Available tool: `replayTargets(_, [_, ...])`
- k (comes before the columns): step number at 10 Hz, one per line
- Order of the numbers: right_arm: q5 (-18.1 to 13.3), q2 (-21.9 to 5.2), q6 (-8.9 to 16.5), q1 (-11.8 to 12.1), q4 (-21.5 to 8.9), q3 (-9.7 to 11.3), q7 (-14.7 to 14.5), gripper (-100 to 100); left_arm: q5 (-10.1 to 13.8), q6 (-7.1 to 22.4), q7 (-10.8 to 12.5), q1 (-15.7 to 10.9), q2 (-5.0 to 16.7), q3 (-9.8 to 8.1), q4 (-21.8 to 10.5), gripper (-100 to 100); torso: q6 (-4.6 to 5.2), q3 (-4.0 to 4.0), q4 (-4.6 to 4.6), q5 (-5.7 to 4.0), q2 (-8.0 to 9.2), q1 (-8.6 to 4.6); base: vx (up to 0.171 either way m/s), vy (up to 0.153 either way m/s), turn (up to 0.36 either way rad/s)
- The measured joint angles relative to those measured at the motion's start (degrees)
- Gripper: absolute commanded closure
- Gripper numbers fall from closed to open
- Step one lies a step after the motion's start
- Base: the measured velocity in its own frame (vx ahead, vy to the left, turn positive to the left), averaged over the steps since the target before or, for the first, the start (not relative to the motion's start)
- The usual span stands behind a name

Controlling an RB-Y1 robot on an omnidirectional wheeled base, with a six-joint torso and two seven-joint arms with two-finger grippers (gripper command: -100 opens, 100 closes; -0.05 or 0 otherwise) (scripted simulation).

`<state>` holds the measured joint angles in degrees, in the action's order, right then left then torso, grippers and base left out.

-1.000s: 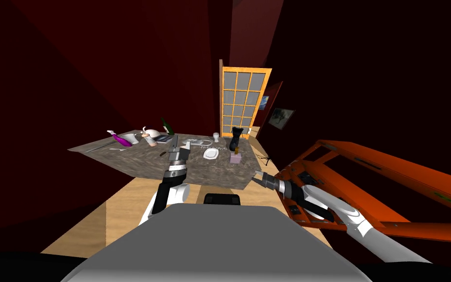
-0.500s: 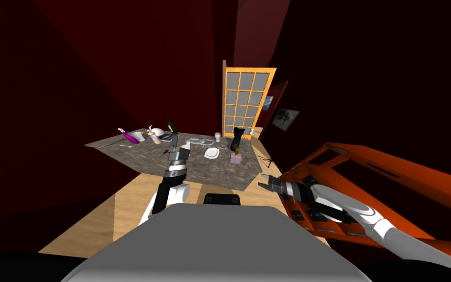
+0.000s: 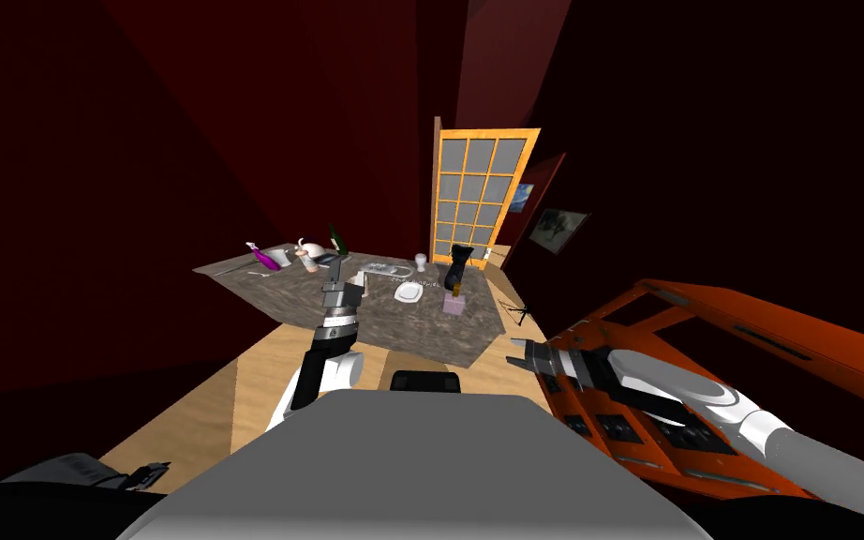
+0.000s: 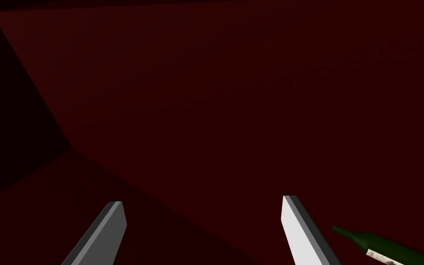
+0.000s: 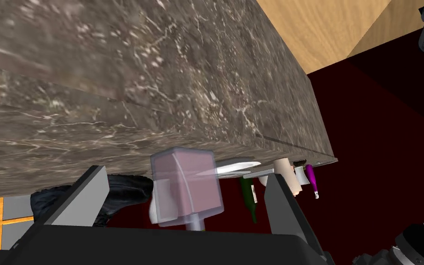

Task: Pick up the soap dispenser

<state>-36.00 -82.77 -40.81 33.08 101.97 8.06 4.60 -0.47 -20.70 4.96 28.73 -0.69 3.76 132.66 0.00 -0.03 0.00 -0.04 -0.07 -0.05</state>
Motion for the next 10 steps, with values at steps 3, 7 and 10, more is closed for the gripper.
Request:
replayTargets(3, [-1.42, -4.57, -1.4, 1.69, -3.33, -0.73, -0.01, -100, 0.0, 0.0, 0.0, 0.0, 0.0, 0.0, 0.0, 0, -0.02, -0.01, -0.01, 0.0, -0.02, 0.01, 0.001, -0.021, 0.12])
replayTargets(7, [-2.43, -10.02, -1.5, 3.91, -4.34, -1.85, 0.33, -100, 0.0, 0.0, 0.0, 0.0, 0.0, 0.0, 0.0, 0, 0.01, -0.02, -0.01, 0.02, -0.03, 0.09, 0.003, -0.003, 0.131])
replayTargets(10, [-3.24, -15.03, -1.62, 6.7, -5.63, -3.58, 0.84, -100, 0.0, 0.0, 0.0, 0.0, 0.0, 0.0, 0.0, 0, -0.03, -0.04, -0.02, 0.03, -0.07, 0.15, 0.01, 0.006, 0.143])
